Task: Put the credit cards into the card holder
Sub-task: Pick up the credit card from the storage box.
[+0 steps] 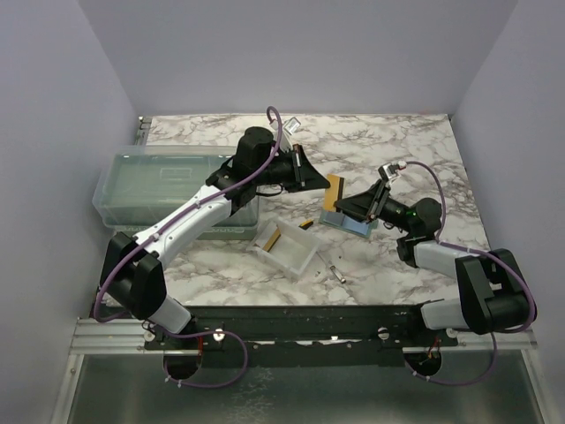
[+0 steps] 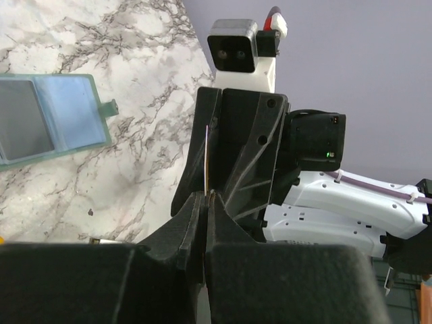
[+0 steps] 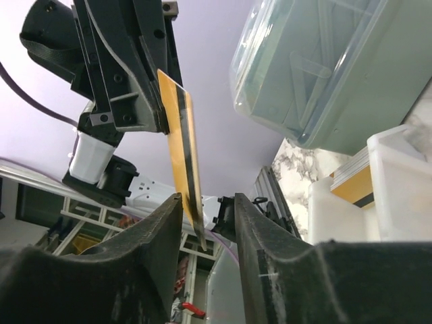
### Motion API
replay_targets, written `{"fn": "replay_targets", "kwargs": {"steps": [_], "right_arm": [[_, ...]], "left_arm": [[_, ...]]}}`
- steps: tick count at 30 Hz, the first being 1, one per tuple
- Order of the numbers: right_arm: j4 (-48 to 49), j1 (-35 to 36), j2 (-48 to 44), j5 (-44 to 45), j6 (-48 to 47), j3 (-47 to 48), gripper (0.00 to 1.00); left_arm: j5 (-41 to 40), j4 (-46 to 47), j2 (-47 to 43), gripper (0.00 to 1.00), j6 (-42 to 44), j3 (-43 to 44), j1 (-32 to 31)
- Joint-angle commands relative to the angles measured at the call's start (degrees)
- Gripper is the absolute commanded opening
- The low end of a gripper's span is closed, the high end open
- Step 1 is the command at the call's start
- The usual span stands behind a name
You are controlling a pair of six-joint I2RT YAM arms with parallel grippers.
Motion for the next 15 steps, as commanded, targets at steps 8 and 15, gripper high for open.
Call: {"fn": "replay_targets", "kwargs": {"steps": [8, 15], "right_arm": [[-0.5, -2.4, -1.8, 1.3, -1.6, 0.3, 0.28], [-9.4, -7.6, -4.4, 0.8, -6.0, -1.9, 0.0]], "left_arm": [[4.8, 2.7, 1.1, 0.0, -0.7, -1.7, 0.9], [4.8, -0.5, 5.1, 0.23, 0.2, 0.2, 1.0]]}}
